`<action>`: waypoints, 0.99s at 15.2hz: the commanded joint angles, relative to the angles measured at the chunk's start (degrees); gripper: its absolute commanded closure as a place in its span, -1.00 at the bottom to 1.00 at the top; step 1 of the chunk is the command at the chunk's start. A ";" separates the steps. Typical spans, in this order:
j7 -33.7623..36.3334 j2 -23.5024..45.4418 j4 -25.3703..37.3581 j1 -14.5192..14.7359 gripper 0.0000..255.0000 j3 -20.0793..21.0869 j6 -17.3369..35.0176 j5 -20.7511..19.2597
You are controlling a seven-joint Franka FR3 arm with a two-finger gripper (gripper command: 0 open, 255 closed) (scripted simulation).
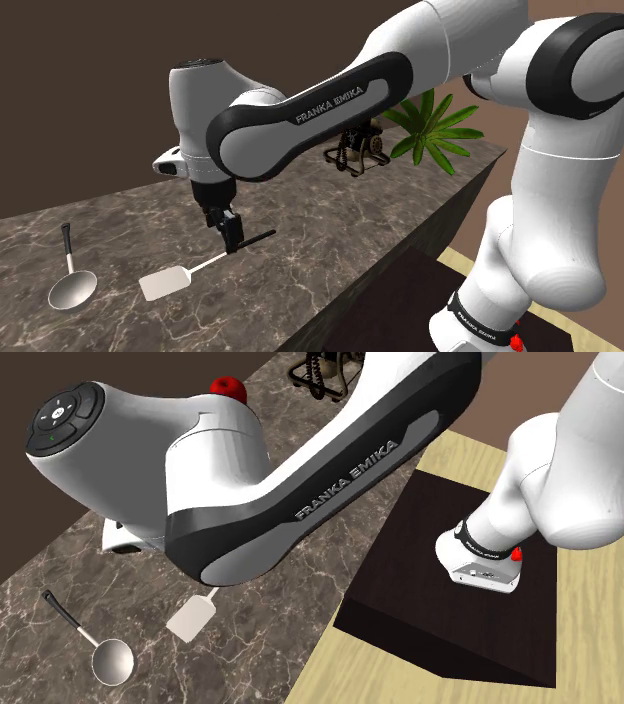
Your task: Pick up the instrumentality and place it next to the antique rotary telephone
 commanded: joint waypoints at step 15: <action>0.06 3.01 -2.05 0.27 1.00 -0.22 4.86 -1.29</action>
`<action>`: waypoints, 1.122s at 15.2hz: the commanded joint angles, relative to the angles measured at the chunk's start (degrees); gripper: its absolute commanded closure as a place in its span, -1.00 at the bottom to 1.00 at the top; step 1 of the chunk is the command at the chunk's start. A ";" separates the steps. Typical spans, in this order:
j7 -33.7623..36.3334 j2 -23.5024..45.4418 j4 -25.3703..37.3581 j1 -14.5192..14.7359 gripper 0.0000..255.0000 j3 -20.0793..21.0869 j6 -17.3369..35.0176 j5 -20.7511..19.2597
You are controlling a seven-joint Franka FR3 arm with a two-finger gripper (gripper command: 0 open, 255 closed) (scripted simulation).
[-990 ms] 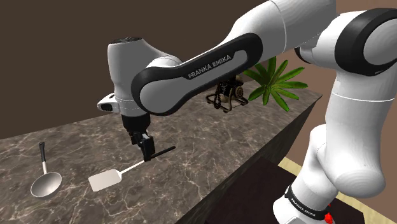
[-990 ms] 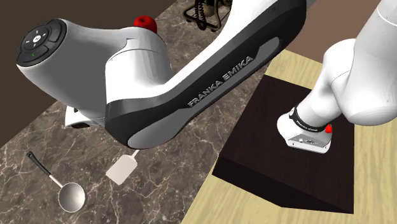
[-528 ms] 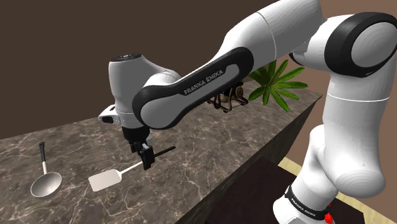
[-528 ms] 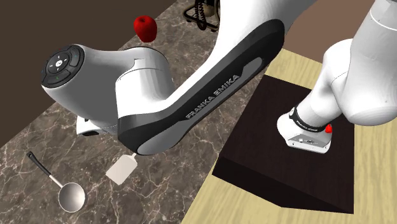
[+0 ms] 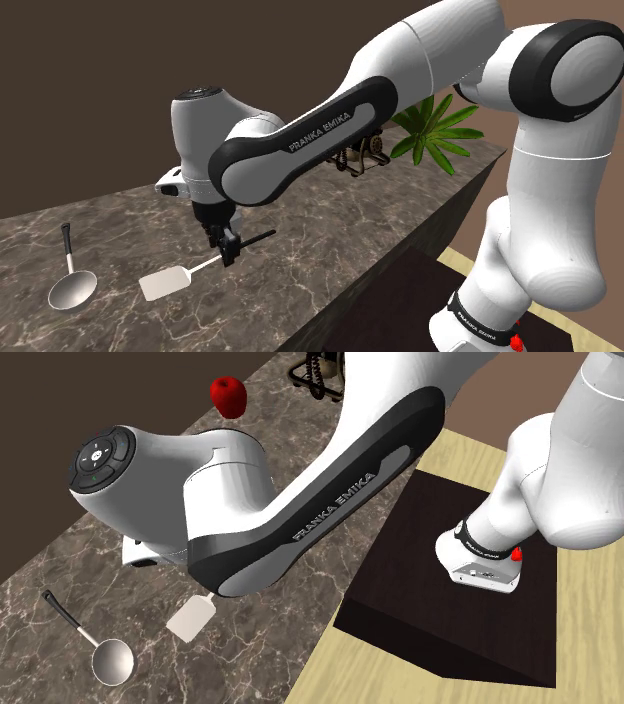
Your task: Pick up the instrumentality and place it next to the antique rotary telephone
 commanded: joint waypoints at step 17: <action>-0.98 -2.85 2.58 -0.25 1.00 0.39 -5.28 1.22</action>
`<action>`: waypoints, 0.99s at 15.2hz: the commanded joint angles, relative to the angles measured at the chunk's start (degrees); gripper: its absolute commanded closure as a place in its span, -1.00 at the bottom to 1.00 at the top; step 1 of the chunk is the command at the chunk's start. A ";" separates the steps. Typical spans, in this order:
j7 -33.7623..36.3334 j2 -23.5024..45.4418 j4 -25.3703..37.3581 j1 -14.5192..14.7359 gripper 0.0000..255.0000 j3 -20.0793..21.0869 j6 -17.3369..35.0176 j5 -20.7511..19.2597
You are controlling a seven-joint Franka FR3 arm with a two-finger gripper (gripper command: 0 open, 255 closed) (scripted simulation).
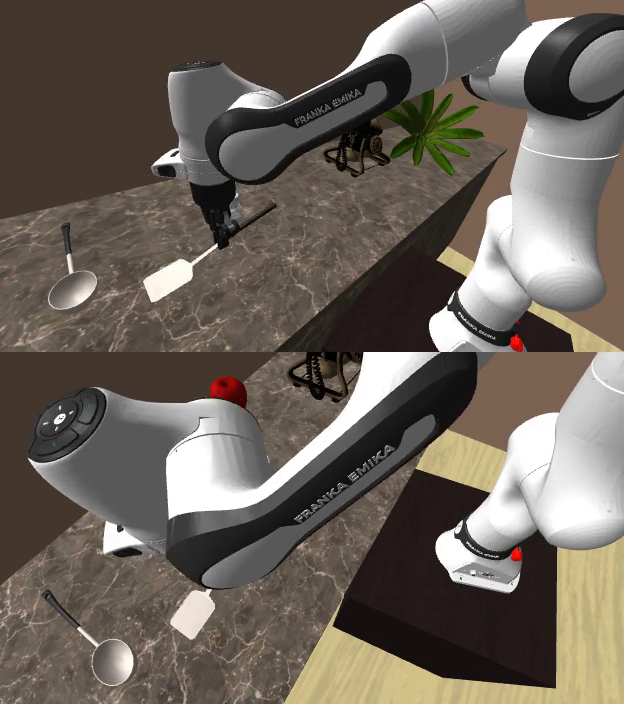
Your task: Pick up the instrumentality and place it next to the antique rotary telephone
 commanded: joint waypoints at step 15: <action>-1.46 -3.74 7.67 -0.17 1.00 0.43 -11.21 1.62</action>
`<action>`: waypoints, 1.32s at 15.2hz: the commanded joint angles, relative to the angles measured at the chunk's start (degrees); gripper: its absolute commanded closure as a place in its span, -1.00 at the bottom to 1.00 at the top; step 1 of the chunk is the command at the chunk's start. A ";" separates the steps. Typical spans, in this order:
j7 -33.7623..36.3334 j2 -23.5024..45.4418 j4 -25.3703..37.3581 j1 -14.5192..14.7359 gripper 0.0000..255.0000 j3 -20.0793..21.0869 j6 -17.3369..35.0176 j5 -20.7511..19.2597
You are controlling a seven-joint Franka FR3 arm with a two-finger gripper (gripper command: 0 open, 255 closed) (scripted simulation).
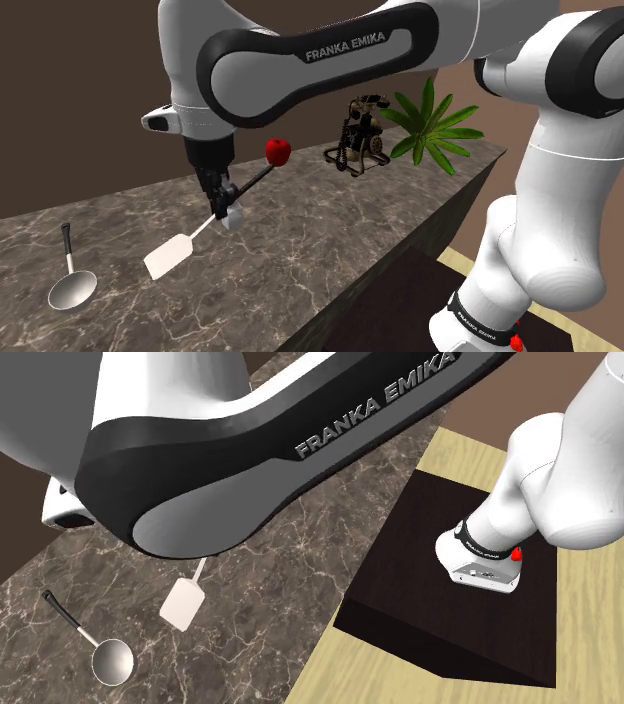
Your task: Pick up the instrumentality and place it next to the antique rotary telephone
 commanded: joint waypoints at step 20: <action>-0.97 -0.61 15.45 0.41 1.00 0.32 -16.04 0.46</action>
